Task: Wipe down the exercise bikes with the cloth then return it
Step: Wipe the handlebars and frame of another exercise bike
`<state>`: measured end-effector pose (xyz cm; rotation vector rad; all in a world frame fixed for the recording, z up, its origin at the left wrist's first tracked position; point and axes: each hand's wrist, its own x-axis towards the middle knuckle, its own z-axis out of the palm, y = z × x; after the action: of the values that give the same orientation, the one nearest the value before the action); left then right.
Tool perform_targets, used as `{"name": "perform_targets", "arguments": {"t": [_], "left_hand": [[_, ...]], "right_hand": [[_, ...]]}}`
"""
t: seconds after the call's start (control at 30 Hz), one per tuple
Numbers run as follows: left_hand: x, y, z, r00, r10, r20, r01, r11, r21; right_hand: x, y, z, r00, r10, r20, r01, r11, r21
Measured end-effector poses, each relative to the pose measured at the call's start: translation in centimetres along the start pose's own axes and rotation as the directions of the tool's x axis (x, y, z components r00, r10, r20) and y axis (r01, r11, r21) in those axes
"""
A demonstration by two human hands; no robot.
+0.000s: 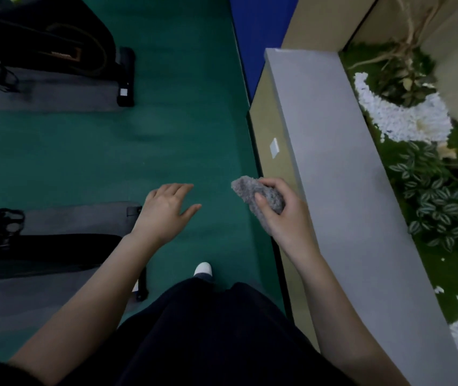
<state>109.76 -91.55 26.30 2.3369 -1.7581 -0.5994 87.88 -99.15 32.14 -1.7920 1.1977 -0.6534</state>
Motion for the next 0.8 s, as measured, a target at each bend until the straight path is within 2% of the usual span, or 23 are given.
{"name": "perform_targets", "arguments": {"t": [0.3, 0.6, 0.8], "left_hand": [[3.0, -4.0, -0.9, 0.978, -0.206, -0.017, 0.204, 0.977, -0.052], [10.5, -4.6, -2.6, 0.895, -0.443, -0.059, 0.438, 0.895, -0.085], [17.6, -3.1, -4.6, 0.856, -0.509, -0.091, 0.501, 0.86, -0.102]], "right_hand": [[9.1, -1.5, 3.5, 0.984, -0.053, 0.168, 0.057, 0.998, -0.017], [22.0, -2.3, 4.3, 0.915, -0.155, 0.372, 0.161, 0.987, 0.014], [31.7, -1.9, 2.3, 0.906, -0.189, 0.378, 0.184, 0.982, 0.047]]}}
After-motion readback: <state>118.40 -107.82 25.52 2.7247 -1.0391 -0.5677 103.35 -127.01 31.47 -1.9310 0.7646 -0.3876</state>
